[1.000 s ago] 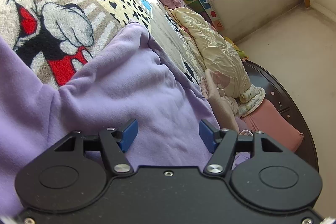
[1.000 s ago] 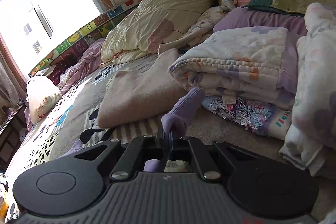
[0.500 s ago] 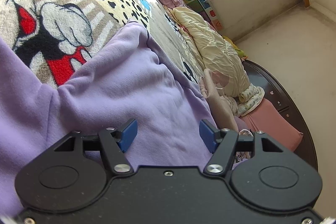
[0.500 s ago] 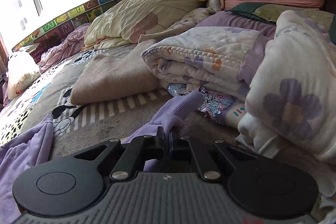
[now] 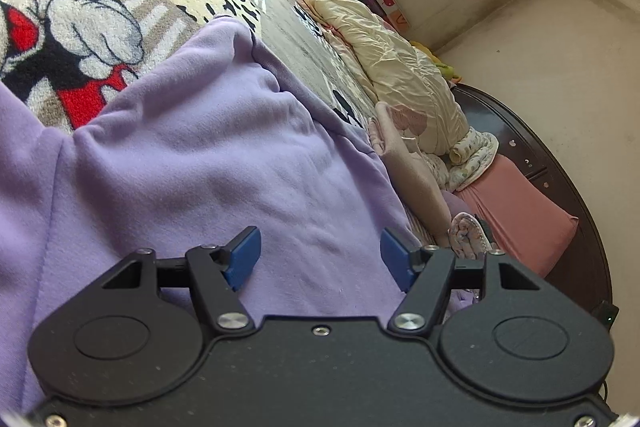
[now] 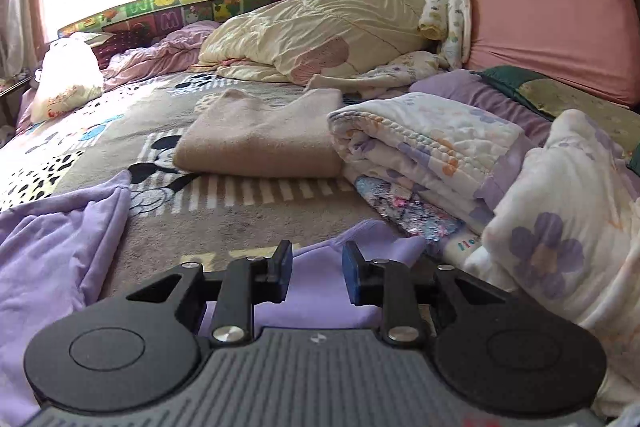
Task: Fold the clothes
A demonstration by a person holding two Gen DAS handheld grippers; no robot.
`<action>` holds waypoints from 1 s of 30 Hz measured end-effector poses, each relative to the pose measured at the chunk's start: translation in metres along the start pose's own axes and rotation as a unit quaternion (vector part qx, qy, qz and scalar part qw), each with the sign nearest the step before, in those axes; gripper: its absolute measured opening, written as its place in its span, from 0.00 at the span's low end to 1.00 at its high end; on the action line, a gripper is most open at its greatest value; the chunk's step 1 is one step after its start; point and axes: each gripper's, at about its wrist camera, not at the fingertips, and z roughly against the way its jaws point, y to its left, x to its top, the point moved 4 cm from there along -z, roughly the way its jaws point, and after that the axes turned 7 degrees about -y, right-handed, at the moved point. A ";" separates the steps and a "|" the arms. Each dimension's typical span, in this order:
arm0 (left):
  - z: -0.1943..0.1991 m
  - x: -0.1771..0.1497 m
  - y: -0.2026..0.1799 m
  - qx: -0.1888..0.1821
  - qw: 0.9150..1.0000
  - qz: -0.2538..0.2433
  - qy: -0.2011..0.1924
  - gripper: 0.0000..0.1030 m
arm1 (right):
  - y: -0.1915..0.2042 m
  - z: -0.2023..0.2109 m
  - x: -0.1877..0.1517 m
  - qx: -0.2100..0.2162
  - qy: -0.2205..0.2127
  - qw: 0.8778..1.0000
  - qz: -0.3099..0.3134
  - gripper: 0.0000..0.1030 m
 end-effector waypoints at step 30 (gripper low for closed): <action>-0.003 0.016 0.005 -0.037 0.998 0.049 -0.016 0.66 | 0.102 -0.084 -0.022 0.211 0.130 0.957 -0.152 0.11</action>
